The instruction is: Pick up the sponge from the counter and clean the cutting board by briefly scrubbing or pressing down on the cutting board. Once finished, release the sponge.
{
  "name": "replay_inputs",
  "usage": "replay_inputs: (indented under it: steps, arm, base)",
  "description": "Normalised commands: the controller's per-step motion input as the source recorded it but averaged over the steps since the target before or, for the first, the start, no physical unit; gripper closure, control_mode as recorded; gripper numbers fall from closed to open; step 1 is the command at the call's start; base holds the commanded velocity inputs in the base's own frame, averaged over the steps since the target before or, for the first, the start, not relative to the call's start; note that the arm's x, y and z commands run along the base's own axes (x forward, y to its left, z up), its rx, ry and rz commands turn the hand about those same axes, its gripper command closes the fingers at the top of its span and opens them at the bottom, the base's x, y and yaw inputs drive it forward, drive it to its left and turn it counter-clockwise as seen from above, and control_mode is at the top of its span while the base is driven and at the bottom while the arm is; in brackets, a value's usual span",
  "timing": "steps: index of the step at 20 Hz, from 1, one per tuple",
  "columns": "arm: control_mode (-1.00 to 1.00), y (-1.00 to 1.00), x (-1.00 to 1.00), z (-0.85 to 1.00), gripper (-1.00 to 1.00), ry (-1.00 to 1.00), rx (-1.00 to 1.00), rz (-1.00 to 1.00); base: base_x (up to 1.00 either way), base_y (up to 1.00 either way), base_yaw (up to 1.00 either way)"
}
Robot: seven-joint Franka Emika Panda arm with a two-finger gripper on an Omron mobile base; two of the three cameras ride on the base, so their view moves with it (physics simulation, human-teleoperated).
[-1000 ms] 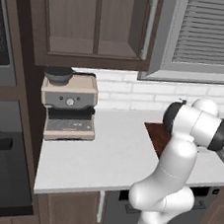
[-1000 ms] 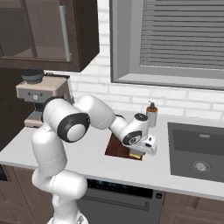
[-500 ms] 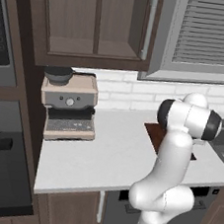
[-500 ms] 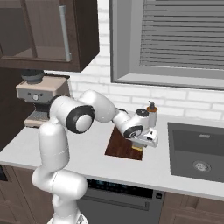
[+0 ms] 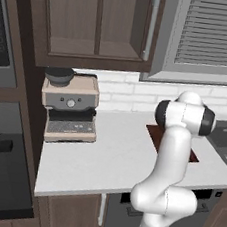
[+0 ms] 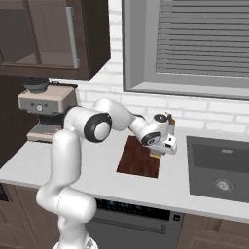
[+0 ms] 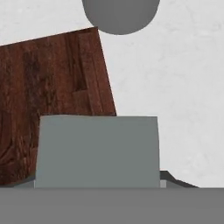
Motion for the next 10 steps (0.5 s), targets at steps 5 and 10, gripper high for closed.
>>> replay_inputs:
  steps: [5,10]
  arm:
    - [-1.00,0.00,0.72,0.00,1.00,0.00,0.00,-0.04]
    - [-1.00,0.00,0.73,0.00,1.00,-0.01,0.00,-0.04]
  base:
    - [0.00,0.00,0.00]
    - [0.00,0.00,0.00]
